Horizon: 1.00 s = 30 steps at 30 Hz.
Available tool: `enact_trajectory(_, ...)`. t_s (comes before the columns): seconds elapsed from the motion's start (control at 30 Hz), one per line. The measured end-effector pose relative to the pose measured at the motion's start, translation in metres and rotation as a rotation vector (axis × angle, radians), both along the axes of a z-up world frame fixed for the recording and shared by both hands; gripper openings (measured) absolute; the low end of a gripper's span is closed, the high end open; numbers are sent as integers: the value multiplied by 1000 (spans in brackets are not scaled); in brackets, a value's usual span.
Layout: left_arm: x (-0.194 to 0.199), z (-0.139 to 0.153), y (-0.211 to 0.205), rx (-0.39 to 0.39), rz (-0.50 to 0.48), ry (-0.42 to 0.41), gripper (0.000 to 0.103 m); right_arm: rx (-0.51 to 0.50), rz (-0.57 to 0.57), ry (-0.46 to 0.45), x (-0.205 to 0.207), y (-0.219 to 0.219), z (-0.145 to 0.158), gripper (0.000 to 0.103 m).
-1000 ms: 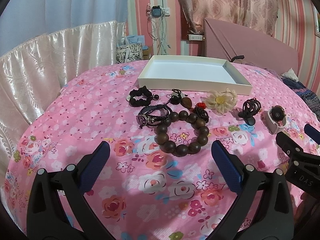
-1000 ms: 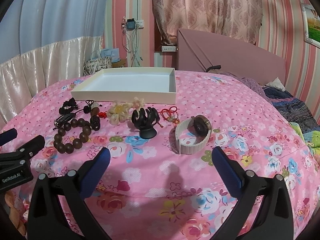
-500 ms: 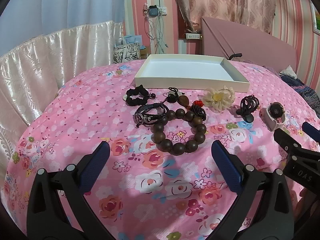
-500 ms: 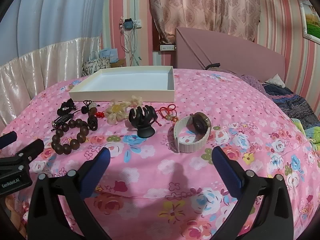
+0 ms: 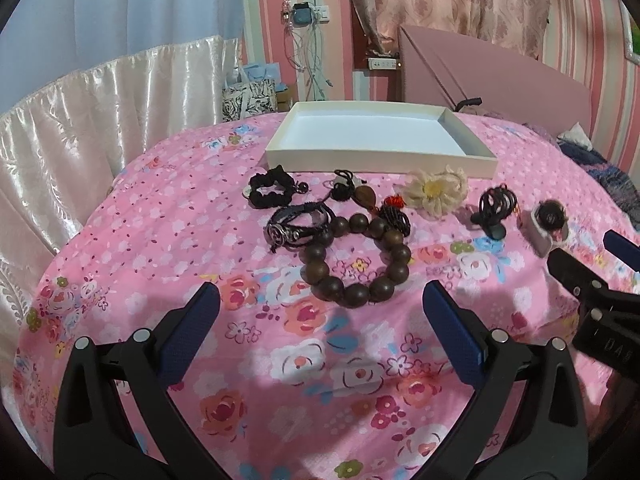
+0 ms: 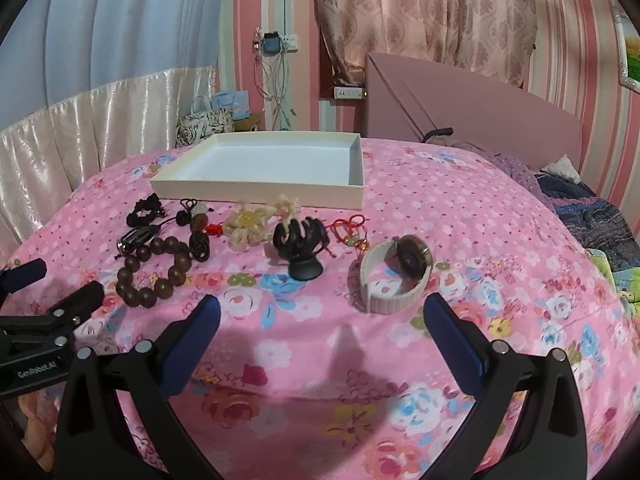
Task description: Organize jewelry
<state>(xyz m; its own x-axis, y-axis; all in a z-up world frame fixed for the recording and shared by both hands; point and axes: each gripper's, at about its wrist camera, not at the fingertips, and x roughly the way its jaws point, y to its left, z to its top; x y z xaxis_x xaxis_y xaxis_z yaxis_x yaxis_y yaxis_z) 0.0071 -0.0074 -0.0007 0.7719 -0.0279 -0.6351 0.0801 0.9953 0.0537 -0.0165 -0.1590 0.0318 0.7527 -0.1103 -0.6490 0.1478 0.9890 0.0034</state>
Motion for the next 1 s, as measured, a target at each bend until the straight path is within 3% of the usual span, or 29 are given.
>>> enact_trajectory(0.3,27,25,15,-69,-18,98,100,6,-7,61,28,-16,32,101)
enact_trajectory(0.67,54,46,12,-51,-46,167,100,58,-18,113,51,-35,39,101)
enact_trajectory(0.87,84,50,5,3,-50,190,100,89,55,223,86,-37,33,101)
enact_trajectory(1.0,115,50,3,36,-57,220,100,77,98,237,112,-40,41,101)
